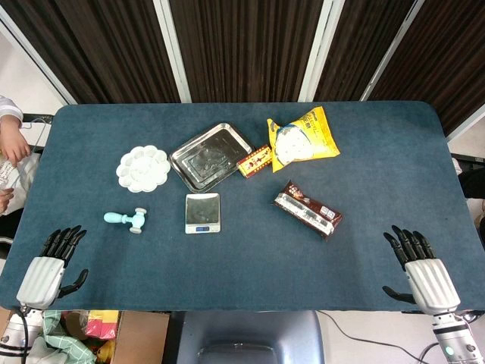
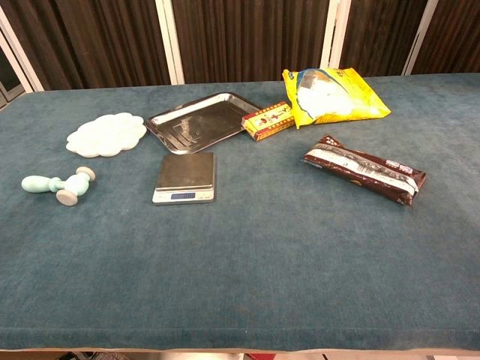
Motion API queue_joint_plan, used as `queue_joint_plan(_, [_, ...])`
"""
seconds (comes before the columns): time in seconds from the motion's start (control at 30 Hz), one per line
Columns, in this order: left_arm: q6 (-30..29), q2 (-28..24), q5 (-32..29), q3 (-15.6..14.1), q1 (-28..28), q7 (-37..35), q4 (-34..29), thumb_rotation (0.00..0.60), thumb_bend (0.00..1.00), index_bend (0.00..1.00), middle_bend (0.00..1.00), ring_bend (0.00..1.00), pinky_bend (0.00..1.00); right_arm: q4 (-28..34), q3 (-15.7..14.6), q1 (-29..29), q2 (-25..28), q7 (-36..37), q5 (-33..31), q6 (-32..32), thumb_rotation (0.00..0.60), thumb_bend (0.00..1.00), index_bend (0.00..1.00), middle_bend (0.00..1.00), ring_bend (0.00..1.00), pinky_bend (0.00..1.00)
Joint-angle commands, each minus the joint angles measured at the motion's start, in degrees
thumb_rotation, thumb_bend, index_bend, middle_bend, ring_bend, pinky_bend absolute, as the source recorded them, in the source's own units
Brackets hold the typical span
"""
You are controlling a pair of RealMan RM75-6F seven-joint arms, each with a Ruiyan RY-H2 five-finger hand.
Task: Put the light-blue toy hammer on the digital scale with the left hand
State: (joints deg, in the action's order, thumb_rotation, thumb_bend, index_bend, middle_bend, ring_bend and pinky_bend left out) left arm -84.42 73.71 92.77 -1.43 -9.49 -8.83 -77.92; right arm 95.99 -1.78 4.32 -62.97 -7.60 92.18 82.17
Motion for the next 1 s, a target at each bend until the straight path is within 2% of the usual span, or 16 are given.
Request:
queue_joint_plan(0.03, [0.1,0.1,0.1,-0.1,0.0,0.1,0.1,0.600,0.37,0.01,0.03,0.00,0.05,0.1,0.0,-0.1,0.1,0.2,0.0,0.1,0.600,0.21,0.00,0.00,0.00,0.00])
queue_joint_plan(0.2, [1.5,1.3,0.6,-0.2,-1.1,1.8,1.1,0.600,0.37,0.02,0.05,0.00,0.06,0.2,-0.1,-0.1,0.3,0.3,0.0,0.1,0.600,0.21,0.00,0.00,0.00,0.00])
queue_joint_plan(0.23, [1.8,1.8,0.8,0.1,-1.5,2.3,1.6,0.600,0.37,0.03,0.06,0.04,0.10,0.1,-0.1,-0.1,0.3,0.3,0.1,0.1,0.600,0.21,0.00,0.00,0.00,0.00])
queue_joint_plan(0.27, [1.9,2.5,0.7,0.7,-2.0,2.6,2.2,0.600,0.37,0.05,0.08,0.13,0.20,0.1,-0.1,-0.1,0.3,0.3,0.2,0.1,0.600,0.21,0.00,0.00,0.00,0.00])
queue_joint_plan(0.37, [3.4,6.5,-0.4,3.1,-4.4,1.8,6.0,0.600,0.37,0.12,0.22,0.71,0.77,0.0,-0.1,-0.1,0.5,0.7,0.1,0.0,0.600,0.21,0.00,0.00,0.00,0.00])
queue_joint_plan(0.43, [5.5,8.7,-1.1,4.1,-6.2,2.0,8.5,0.600,0.37,0.16,0.28,0.85,0.90,-0.1,0.0,0.0,0.5,0.9,-0.2,-0.2,0.600,0.21,0.00,0.00,0.00,0.00])
queue_joint_plan(0.47, [7.2,9.9,-1.5,4.5,-7.5,2.5,10.0,0.600,0.37,0.17,0.28,0.89,0.94,-0.1,0.2,0.2,0.4,0.9,-0.6,-0.5,0.600,0.21,0.00,0.00,0.00,0.00])
queue_joint_plan(0.53, [10.5,11.8,-2.3,5.1,-9.7,3.2,12.1,0.600,0.37,0.17,0.26,0.92,0.99,-0.2,0.4,0.4,0.3,0.7,-1.1,-1.0,0.600,0.21,0.00,0.00,0.00,0.00])
queue_joint_plan(0.67, [16.2,15.6,-5.2,6.7,-13.1,4.8,16.5,0.600,0.37,0.17,0.18,0.96,1.00,-0.2,0.5,0.7,0.1,0.3,-1.7,-1.8,0.600,0.21,0.00,0.00,0.00,0.00])
queue_joint_plan(0.9, [19.8,21.1,-8.7,8.8,-16.3,5.9,24.5,0.600,0.37,0.15,0.13,0.98,1.00,-0.3,0.6,1.0,0.1,0.4,-2.3,-2.4,0.600,0.21,0.00,0.00,0.00,0.00])
queue_joint_plan(1.0, [20.1,22.4,-9.5,9.2,-16.8,5.6,27.4,0.600,0.37,0.16,0.14,0.98,1.00,-0.4,0.7,1.0,0.1,0.5,-2.6,-2.6,0.600,0.21,0.00,0.00,0.00,0.00])
